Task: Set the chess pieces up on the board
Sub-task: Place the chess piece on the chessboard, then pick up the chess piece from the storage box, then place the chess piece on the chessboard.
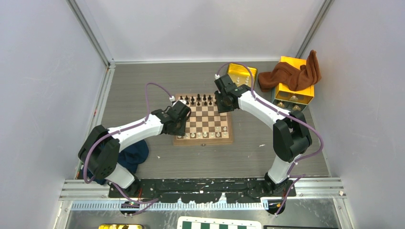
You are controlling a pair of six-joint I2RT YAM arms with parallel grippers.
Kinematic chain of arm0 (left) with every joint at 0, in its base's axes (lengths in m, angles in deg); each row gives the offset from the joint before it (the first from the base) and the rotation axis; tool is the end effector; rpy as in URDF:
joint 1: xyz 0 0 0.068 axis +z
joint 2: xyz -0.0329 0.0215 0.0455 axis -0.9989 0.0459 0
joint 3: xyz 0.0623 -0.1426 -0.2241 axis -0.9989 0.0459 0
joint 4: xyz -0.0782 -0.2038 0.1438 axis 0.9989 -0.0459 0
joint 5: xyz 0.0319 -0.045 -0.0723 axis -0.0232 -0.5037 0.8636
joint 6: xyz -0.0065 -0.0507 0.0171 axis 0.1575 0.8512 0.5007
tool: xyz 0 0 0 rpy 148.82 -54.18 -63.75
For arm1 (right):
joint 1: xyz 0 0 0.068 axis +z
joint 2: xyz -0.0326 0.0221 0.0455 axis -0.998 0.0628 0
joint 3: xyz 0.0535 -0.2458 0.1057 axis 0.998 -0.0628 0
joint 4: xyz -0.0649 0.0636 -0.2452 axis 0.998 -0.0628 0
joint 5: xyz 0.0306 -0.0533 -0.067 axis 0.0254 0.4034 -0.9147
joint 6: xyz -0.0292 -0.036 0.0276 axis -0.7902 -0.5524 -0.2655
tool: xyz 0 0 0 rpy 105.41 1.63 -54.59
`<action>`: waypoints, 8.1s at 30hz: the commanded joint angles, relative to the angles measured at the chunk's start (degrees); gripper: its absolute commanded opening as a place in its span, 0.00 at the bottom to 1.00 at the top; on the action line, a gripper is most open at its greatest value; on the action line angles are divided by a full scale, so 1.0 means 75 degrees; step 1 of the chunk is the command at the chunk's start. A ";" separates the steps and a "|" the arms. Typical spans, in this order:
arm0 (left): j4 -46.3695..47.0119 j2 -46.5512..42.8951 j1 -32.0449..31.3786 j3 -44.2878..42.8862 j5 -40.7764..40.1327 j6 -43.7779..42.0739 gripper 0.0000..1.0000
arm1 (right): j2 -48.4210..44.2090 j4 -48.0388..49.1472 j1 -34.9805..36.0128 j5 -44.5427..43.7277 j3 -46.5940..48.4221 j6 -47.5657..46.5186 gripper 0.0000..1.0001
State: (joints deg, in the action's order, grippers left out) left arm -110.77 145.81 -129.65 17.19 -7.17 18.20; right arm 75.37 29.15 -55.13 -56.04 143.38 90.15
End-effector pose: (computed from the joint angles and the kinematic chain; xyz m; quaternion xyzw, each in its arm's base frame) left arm 0.2263 -0.1944 0.2032 0.0357 0.9659 -0.0491 0.2518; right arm 0.3161 0.1868 0.2439 -0.1040 0.9563 0.0542 0.2678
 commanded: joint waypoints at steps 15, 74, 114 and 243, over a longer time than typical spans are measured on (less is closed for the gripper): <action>-0.0318 -0.0364 -0.0046 -0.1144 -0.0784 -0.0284 0.42 | -0.0552 -0.0010 -0.0021 0.0702 -0.0127 0.0081 0.32; 0.0135 -0.1015 0.0772 -0.0998 -0.0506 -0.0881 0.77 | 0.5120 0.0110 -0.2802 -0.0265 0.6483 -0.0482 0.48; 0.0207 -0.0790 0.1045 -0.0938 -0.0378 -0.0918 0.77 | 0.5671 0.0077 -0.2913 -0.0013 0.6910 -0.0412 0.18; 0.0137 -0.1715 0.1261 -0.0544 -0.0688 -0.0806 0.99 | 0.0186 0.1107 0.1962 -0.0967 -0.1047 0.0035 0.01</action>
State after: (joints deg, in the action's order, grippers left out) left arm -111.25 133.92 -120.60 12.92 -12.61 12.95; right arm 77.06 35.36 -40.01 -61.53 135.51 90.09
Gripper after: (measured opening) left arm 0.995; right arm 0.171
